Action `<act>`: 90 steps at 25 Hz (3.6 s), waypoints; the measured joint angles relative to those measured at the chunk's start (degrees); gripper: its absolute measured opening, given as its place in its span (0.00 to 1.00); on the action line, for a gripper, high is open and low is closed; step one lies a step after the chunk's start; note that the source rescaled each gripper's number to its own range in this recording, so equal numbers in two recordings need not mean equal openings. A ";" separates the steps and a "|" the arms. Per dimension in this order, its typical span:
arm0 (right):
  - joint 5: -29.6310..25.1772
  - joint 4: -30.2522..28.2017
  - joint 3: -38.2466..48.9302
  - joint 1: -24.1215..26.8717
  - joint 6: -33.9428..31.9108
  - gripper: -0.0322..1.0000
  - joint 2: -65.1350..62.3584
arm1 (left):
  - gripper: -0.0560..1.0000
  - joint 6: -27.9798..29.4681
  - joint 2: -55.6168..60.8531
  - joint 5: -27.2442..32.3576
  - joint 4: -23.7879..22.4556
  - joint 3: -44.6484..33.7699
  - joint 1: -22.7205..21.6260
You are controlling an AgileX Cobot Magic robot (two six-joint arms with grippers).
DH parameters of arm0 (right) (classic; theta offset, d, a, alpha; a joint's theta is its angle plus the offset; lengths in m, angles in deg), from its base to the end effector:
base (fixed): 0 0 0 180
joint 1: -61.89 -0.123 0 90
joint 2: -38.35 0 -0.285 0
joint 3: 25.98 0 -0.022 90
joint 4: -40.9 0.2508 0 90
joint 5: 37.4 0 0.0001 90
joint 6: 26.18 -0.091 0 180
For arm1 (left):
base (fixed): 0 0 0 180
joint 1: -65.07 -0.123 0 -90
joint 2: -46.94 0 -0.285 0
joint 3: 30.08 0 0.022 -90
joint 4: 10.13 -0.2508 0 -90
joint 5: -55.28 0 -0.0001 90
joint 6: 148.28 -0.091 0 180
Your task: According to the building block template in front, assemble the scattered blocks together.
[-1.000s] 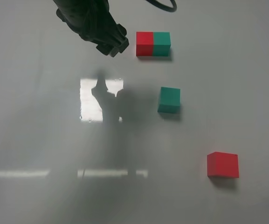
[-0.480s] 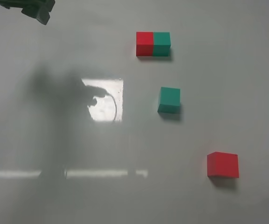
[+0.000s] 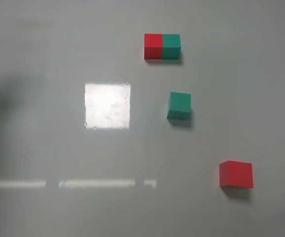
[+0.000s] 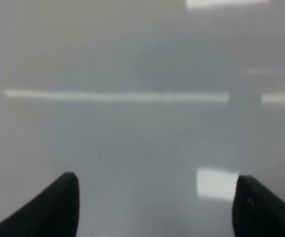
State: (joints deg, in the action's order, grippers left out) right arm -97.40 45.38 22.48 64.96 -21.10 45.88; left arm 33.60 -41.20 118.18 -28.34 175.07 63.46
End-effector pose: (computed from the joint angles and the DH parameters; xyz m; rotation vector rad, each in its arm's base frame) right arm -0.0050 0.0064 0.2791 -0.0387 2.0216 0.0032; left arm 0.2752 0.0331 0.4915 -0.0659 2.1737 0.3887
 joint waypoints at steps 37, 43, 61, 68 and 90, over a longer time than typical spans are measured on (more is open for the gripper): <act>0.00 0.00 0.00 0.00 0.00 0.35 0.00 | 0.60 -7.03 67.16 -5.10 18.22 -67.95 -4.52; 0.00 0.00 0.00 0.00 0.00 0.35 0.00 | 0.60 -5.79 72.03 -3.98 18.79 -73.07 -4.33; 0.00 0.00 0.00 0.00 0.00 0.35 0.00 | 0.58 -4.77 80.58 -3.68 18.97 -73.63 -2.83; 0.00 0.00 0.00 0.00 0.00 0.35 0.00 | 0.58 -4.61 80.58 -3.62 18.97 -73.63 -2.83; 0.00 0.00 0.00 0.00 -0.79 0.34 0.00 | 0.54 -4.61 80.58 -3.62 18.97 -73.63 -2.83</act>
State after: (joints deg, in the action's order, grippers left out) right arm -97.40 45.38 22.48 64.96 -21.88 45.88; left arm 28.98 39.38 114.56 -9.37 101.44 60.63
